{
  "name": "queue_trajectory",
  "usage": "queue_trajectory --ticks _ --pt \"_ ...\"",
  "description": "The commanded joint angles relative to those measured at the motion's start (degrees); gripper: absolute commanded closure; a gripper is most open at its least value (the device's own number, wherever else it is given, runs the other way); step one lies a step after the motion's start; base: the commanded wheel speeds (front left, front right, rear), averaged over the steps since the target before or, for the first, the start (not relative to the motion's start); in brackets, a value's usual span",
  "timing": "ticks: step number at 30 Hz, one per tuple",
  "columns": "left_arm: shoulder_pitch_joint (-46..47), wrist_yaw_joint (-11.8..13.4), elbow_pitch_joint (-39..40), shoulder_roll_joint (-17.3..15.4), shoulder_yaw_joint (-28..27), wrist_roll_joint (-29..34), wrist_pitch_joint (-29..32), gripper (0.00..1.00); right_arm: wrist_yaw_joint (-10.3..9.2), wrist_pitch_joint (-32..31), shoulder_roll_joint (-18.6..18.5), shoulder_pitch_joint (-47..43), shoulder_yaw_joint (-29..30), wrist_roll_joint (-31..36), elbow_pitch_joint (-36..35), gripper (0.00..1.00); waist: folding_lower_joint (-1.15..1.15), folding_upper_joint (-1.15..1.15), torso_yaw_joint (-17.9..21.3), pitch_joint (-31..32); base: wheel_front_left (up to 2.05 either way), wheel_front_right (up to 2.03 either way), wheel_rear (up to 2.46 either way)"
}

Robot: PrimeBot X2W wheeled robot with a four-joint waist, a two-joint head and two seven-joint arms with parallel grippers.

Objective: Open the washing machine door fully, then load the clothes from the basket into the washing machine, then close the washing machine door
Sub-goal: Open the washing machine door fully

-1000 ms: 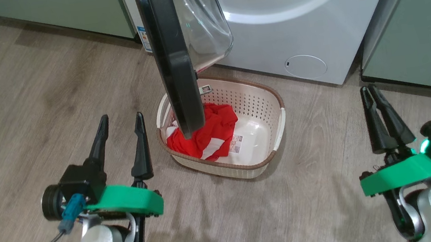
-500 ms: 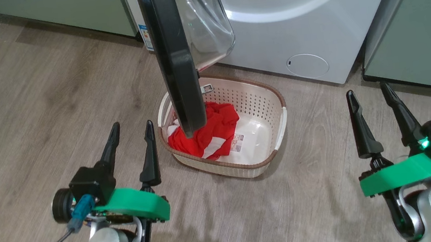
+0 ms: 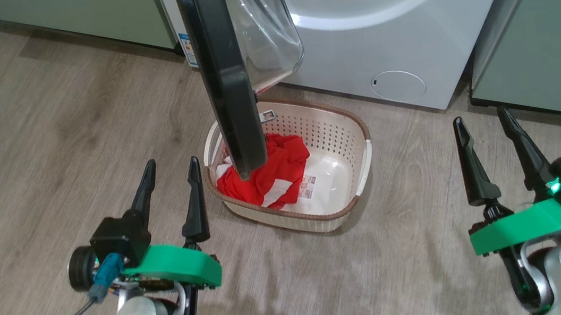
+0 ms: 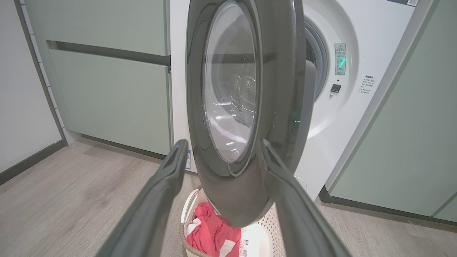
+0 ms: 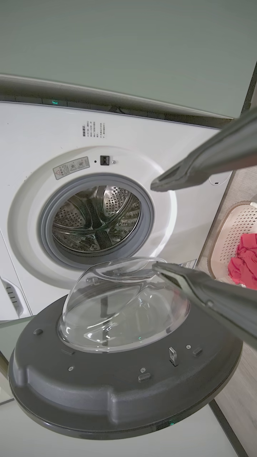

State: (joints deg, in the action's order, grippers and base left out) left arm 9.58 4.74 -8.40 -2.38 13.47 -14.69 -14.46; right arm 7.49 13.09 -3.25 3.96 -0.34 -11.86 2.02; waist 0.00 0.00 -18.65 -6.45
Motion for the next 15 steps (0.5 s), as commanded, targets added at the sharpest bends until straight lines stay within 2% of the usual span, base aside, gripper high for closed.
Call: queue_trajectory --ticks 1,15 --pt "1.9 0.4 1.7 -0.5 -1.5 -0.1 -0.5 0.00 0.00 -0.2 0.4 1.3 -1.2 -0.4 -1.7 0.00 0.00 0.00 0.0 0.1 0.00 0.00 0.00" --pt "1.8 0.8 2.0 -0.5 -0.7 -0.5 -0.5 0.00 0.00 -1.1 0.4 1.3 -0.8 0.0 -2.5 0.00 0.00 0.00 -0.4 0.2 0.00 0.00 0.00"
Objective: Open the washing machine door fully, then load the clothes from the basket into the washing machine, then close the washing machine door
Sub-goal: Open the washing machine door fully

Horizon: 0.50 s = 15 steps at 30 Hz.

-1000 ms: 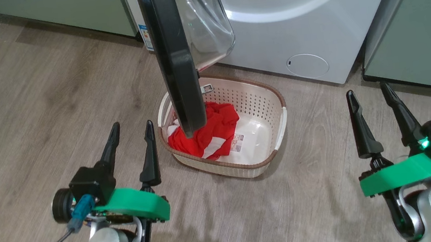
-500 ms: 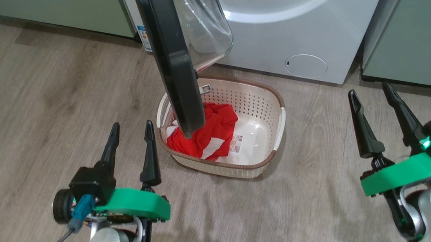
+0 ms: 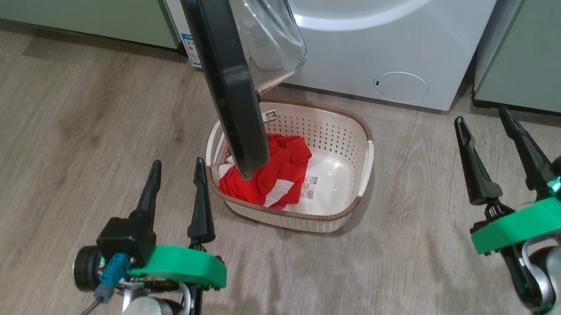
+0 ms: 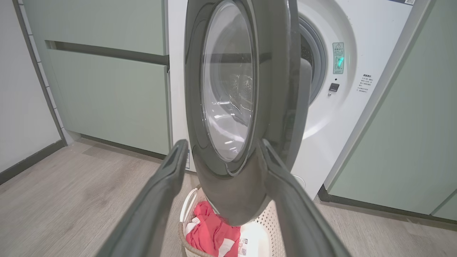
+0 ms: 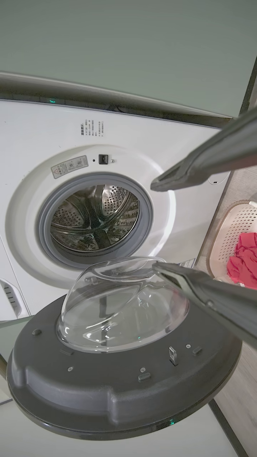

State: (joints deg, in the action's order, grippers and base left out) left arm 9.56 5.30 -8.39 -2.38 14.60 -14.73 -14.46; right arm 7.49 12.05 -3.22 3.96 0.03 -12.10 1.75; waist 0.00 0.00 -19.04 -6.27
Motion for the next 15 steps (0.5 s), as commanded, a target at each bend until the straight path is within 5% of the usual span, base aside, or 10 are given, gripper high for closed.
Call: queue_trajectory --ticks 1,13,14,15 --pt "1.8 0.3 1.9 -0.5 -1.8 -0.5 -0.5 0.00 0.00 0.0 0.3 1.3 -1.1 0.3 -2.3 0.00 0.00 0.00 -0.1 0.1 0.00 0.00 0.00" --pt "1.7 0.4 1.6 -0.5 -1.7 -0.2 -0.5 0.00 0.00 -0.1 0.3 1.4 -1.1 0.1 -2.2 0.00 0.00 0.00 0.1 0.2 0.00 0.00 0.00" --pt "1.7 0.2 1.5 -0.5 -1.6 -0.6 -0.5 0.40 0.00 -0.1 0.3 1.4 -1.1 0.1 -2.2 0.00 0.00 0.00 0.1 0.2 0.00 0.00 0.00" --pt "1.6 -0.3 1.2 -0.5 -1.5 -1.4 -0.5 1.00 0.00 -0.1 0.3 1.4 -1.1 0.1 -2.2 0.00 0.00 0.00 0.1 0.2 0.00 0.00 0.00"
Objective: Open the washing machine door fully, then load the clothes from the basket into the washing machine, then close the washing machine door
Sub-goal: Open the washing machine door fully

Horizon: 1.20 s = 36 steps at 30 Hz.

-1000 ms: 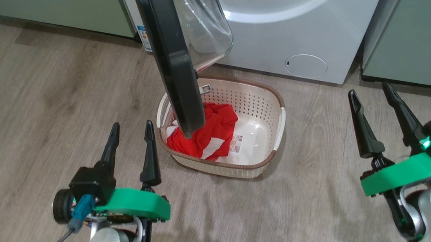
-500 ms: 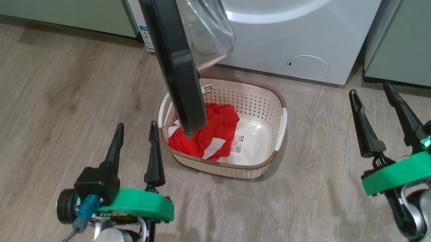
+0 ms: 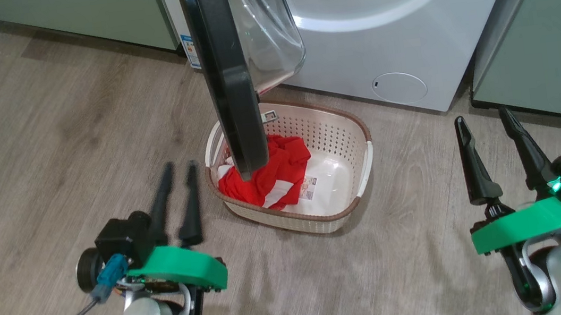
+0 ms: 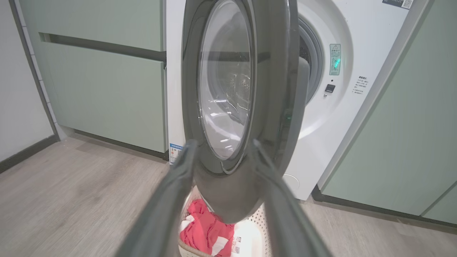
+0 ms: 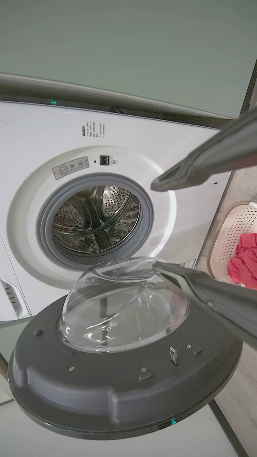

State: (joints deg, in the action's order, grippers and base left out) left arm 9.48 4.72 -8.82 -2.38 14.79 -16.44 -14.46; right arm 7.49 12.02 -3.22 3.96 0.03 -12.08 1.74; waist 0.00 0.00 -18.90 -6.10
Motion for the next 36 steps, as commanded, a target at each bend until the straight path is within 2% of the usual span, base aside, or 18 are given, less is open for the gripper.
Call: queue_trajectory --ticks 1,6,12,20,26,36 --pt "1.7 -0.1 1.6 -0.5 -1.8 -0.3 -0.5 1.00 0.00 -0.1 0.3 1.4 -1.1 0.0 -2.2 0.00 0.00 0.00 0.0 0.0 0.00 0.00 0.00" --pt "2.0 0.3 2.7 -0.5 -2.5 0.0 -0.5 1.00 0.00 -0.2 0.3 1.4 -1.1 -0.2 -2.2 0.00 0.00 0.00 0.2 -0.1 0.00 0.00 0.00" --pt "3.6 2.0 7.4 -0.5 -4.4 -0.1 -0.5 1.00 0.00 -0.3 0.3 1.5 -1.4 0.1 -2.3 0.00 0.00 0.00 0.7 -0.5 0.00 0.00 0.00" --pt "13.0 4.3 16.3 -0.5 -5.6 -1.0 -0.5 1.00 0.00 -0.4 0.3 2.2 -2.5 0.3 -1.8 0.00 0.00 0.00 2.3 -0.9 0.00 0.00 0.00" --pt "18.8 3.8 15.7 -0.5 0.3 -1.5 -0.5 1.00 0.00 0.0 0.3 2.5 -3.2 0.0 -1.2 0.00 0.00 0.00 4.2 -1.0 0.00 0.00 0.00" --pt "18.9 3.9 3.3 -0.5 11.8 -4.0 -0.5 1.00 0.00 0.7 0.3 3.0 -3.7 -0.4 -0.2 0.00 0.00 0.00 6.8 -1.6 0.00 0.00 0.00"
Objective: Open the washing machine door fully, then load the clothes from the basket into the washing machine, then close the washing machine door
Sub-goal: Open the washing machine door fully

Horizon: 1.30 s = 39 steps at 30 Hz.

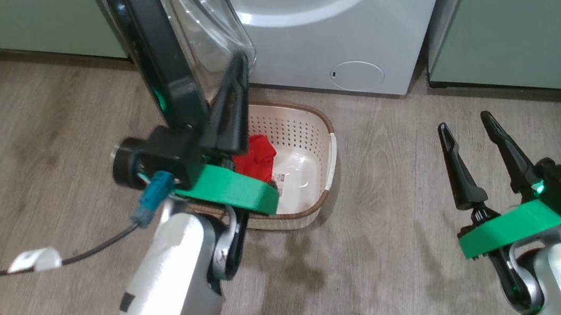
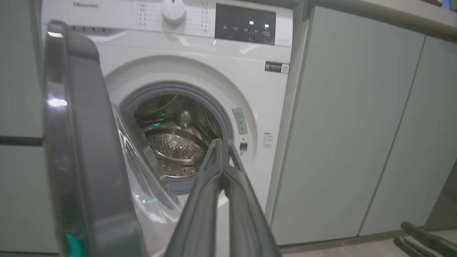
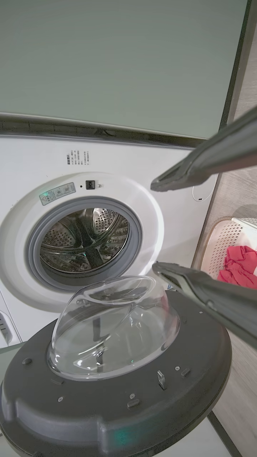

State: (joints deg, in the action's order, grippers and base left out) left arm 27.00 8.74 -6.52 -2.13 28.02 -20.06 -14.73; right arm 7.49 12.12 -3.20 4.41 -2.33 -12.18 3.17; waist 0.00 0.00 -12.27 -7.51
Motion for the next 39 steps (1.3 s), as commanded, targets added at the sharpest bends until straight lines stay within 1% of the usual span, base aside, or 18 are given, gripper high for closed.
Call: queue_trajectory --ticks 1,3,8,12,19,28,39 --pt "1.2 -0.2 -0.3 -0.8 -0.9 -0.9 -0.3 1.00 0.00 0.7 0.3 2.7 -1.3 -0.3 -1.6 0.00 0.00 0.00 0.4 -0.3 0.00 0.00 0.00" --pt "0.9 -0.4 -2.6 -0.8 -0.1 -2.2 -0.3 1.00 0.00 0.7 0.3 2.9 -1.3 -0.3 -1.6 0.00 0.00 0.00 0.7 -0.6 0.00 0.00 0.00" --pt "1.0 -0.4 -6.5 -0.8 0.1 -2.5 -0.3 1.00 0.00 0.9 0.3 3.3 -1.2 -0.3 -1.4 0.00 0.00 0.00 1.1 -1.1 0.00 0.00 0.00" --pt "0.7 0.1 -9.7 -0.8 -1.2 -3.4 -0.3 1.00 0.00 1.0 0.3 3.5 -1.1 -0.4 -1.1 0.00 0.00 0.00 1.3 -1.2 0.00 0.00 0.00" --pt "0.5 0.5 -14.1 -0.8 -3.4 -3.0 -0.3 1.00 0.00 1.2 0.3 3.6 -0.7 -0.5 -0.9 0.00 0.00 0.00 0.9 -1.5 0.00 0.00 0.00" --pt "-0.1 0.0 -15.5 -0.8 -6.9 -2.3 -0.3 1.00 0.00 0.9 0.3 3.5 -0.5 -0.3 -1.0 0.00 0.00 0.00 -0.5 -1.6 0.00 0.00 0.00" --pt "-1.0 -0.8 -15.5 -0.8 -12.0 -0.8 -0.3 1.00 0.00 -0.6 0.3 3.0 0.0 1.0 -2.1 0.00 0.00 0.00 -4.9 -2.4 0.00 0.00 0.00"
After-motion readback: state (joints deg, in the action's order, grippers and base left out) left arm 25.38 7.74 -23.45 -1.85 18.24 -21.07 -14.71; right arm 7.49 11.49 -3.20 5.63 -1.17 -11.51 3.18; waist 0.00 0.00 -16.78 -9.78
